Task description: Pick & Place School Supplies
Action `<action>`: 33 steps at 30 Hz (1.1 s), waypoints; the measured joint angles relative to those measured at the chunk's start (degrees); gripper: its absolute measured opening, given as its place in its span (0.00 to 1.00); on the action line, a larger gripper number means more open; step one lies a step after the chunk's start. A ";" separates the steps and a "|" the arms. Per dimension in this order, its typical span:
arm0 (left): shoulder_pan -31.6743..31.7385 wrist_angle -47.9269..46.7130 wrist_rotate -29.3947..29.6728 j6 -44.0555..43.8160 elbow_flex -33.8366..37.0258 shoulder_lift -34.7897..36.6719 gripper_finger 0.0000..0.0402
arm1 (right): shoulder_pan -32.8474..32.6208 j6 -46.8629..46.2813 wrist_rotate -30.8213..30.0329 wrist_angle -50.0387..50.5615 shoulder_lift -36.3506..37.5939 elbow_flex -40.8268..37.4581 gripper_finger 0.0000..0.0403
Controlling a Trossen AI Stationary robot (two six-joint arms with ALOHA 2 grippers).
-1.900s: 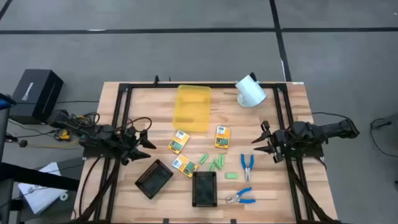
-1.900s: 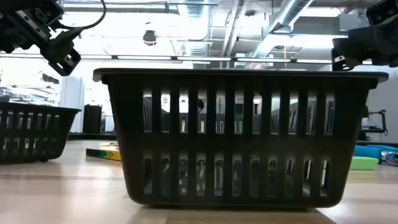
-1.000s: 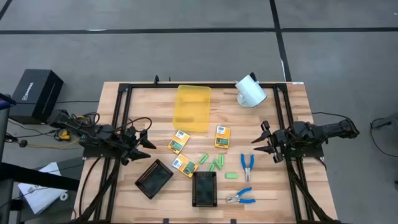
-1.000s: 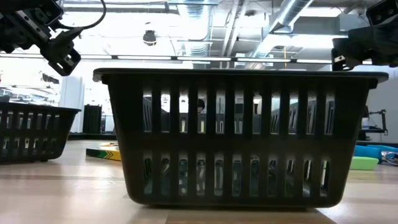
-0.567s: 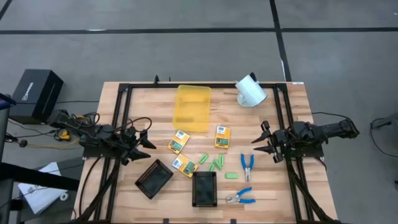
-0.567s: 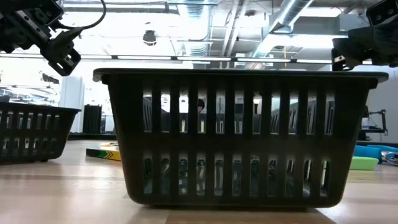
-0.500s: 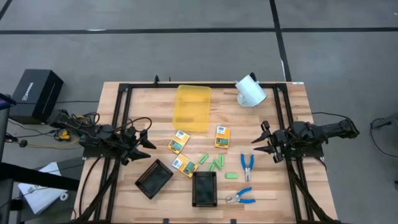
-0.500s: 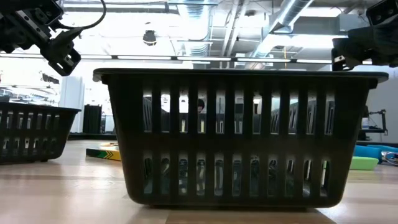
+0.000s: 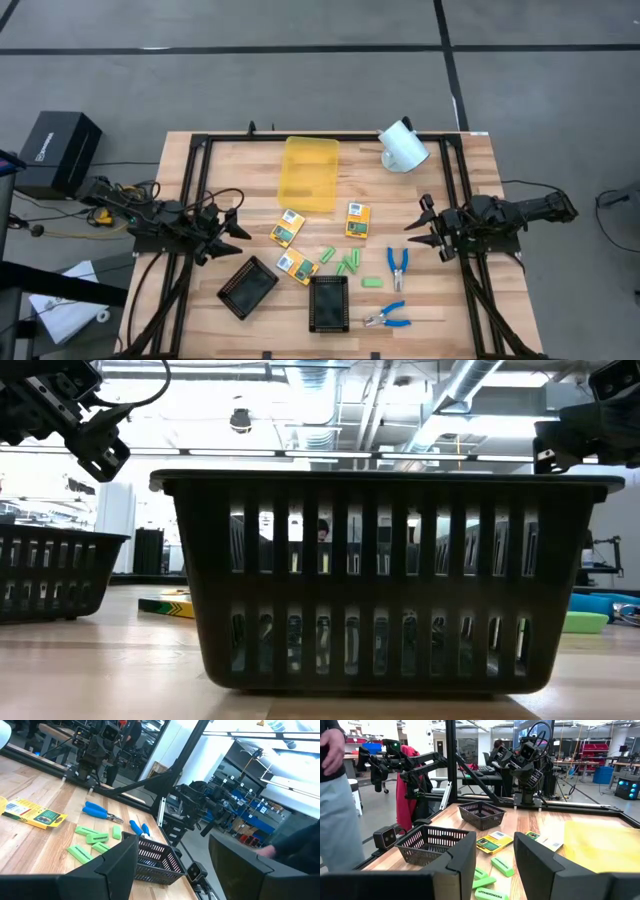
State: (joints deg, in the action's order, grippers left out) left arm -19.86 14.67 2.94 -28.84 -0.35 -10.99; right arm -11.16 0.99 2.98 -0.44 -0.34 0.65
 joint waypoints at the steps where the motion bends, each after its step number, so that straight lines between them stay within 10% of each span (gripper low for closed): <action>1: 0.00 0.00 0.00 0.00 0.01 -0.01 0.59 | 0.02 0.00 0.00 0.02 -0.02 0.02 0.31; 14: 0.00 0.01 0.01 0.00 0.01 -0.02 0.59 | 0.02 0.63 -0.01 0.00 -0.01 0.01 0.31; 24: 0.00 0.01 0.02 0.41 0.00 -0.02 0.59 | 0.37 17.85 -0.02 -0.07 0.00 0.00 0.31; 33: 0.00 4.81 4.89 15.71 0.00 -0.02 0.59 | 0.46 14.23 -3.23 -5.16 -0.02 -0.09 0.31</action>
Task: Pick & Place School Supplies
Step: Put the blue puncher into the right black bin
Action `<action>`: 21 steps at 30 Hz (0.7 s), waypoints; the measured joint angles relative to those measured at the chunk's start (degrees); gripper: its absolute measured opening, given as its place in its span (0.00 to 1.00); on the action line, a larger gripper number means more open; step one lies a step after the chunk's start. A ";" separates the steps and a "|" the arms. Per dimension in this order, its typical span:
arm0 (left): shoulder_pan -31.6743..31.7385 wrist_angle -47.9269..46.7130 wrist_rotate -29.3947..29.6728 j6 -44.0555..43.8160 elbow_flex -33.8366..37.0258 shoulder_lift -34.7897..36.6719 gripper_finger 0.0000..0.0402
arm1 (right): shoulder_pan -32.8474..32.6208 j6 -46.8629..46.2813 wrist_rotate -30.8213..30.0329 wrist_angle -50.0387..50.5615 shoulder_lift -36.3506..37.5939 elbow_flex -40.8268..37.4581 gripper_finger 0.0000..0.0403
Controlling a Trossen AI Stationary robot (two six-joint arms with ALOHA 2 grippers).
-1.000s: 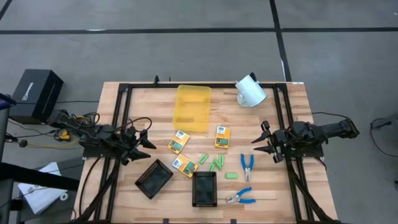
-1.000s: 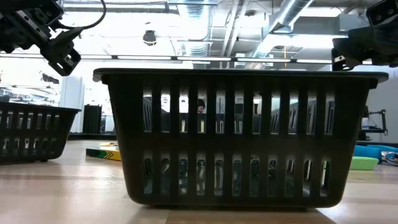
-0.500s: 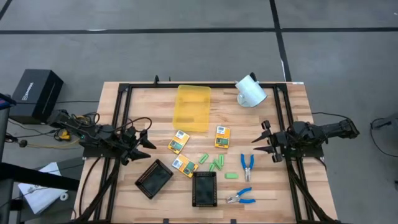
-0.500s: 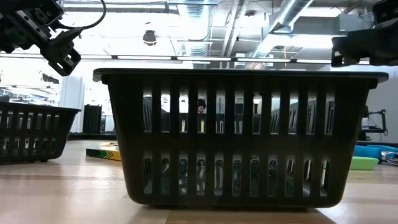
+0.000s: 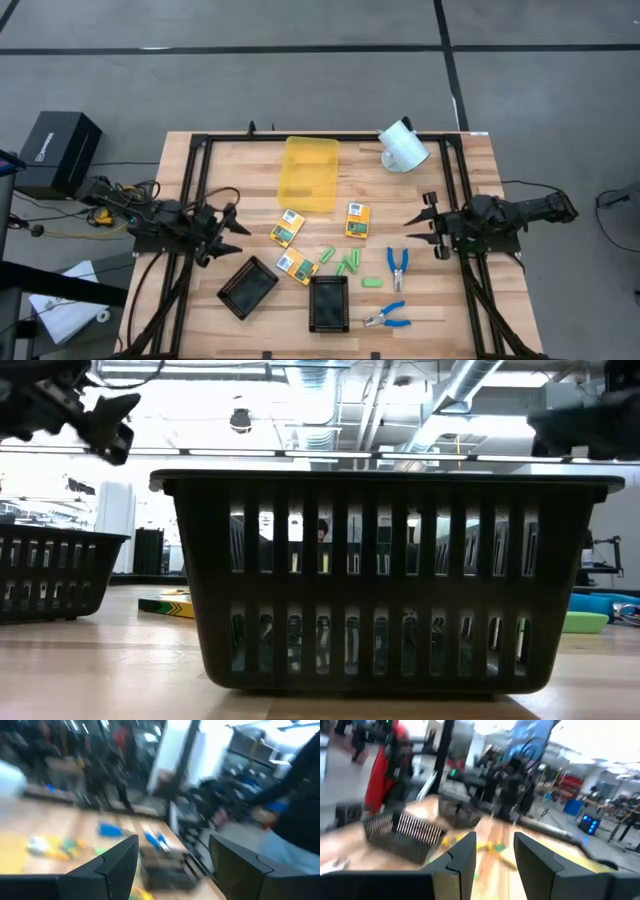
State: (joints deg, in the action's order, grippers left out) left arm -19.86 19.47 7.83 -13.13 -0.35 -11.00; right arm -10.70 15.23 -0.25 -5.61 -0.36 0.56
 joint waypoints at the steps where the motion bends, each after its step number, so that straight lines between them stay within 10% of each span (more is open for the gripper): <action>1: 0.00 2.57 2.33 2.52 0.00 0.00 0.59 | 0.00 -2.01 -0.66 -3.51 0.00 0.00 0.31; 10: 0.00 41.33 17.06 10.93 0.00 0.02 0.59 | 0.07 -18.02 -12.92 -46.25 0.06 0.00 0.30; 21: 0.00 46.80 17.05 11.21 -5.27 0.02 0.59 | 1.09 -26.23 -20.37 -59.22 -0.74 0.07 0.30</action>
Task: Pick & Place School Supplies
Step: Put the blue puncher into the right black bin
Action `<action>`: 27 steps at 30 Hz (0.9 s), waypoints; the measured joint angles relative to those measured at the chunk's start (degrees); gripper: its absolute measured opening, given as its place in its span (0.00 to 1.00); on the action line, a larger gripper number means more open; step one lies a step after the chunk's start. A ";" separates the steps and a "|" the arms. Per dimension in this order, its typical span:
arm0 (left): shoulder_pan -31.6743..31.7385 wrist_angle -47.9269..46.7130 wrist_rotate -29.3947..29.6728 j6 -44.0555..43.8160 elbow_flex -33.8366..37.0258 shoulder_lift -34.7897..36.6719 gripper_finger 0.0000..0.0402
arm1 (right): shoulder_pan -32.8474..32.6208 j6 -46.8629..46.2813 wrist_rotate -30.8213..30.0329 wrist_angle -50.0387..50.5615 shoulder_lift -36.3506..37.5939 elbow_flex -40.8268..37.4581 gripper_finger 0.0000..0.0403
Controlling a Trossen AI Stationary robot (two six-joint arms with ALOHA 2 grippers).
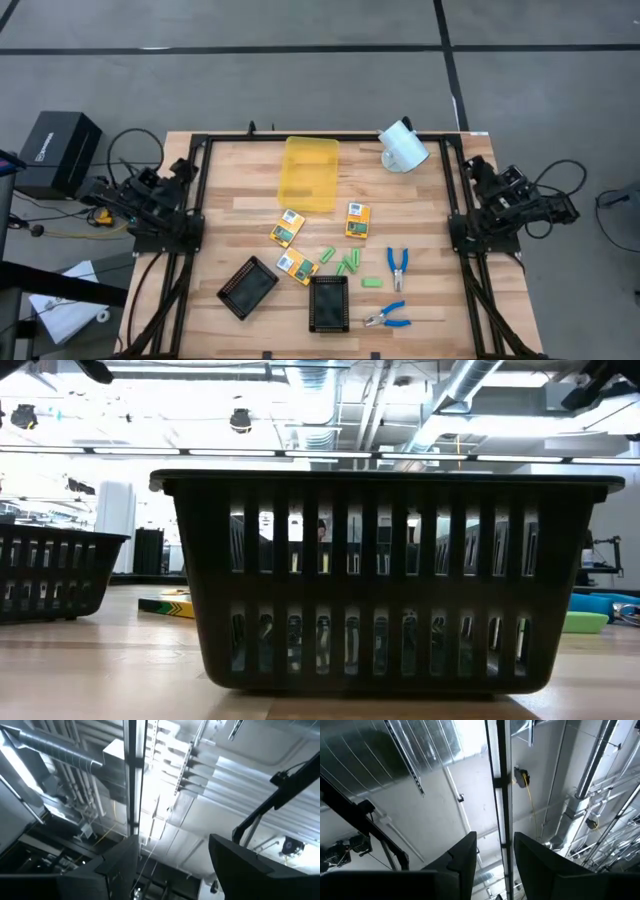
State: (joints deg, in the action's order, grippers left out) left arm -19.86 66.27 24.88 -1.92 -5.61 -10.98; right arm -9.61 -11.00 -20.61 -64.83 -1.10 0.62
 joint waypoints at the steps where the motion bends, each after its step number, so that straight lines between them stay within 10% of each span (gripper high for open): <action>1: 0.00 -0.09 0.01 -0.01 -0.01 0.00 0.59 | -0.02 0.02 -0.21 0.36 0.00 0.00 0.30; 27: 0.00 -1.04 2.73 -11.42 -0.06 -1.57 0.59 | -0.17 -8.47 -0.40 1.34 -0.02 0.02 0.30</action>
State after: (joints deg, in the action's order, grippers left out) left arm -19.86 65.24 27.60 -13.34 -5.67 -12.55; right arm -9.78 -19.47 -21.02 -63.48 -1.13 0.64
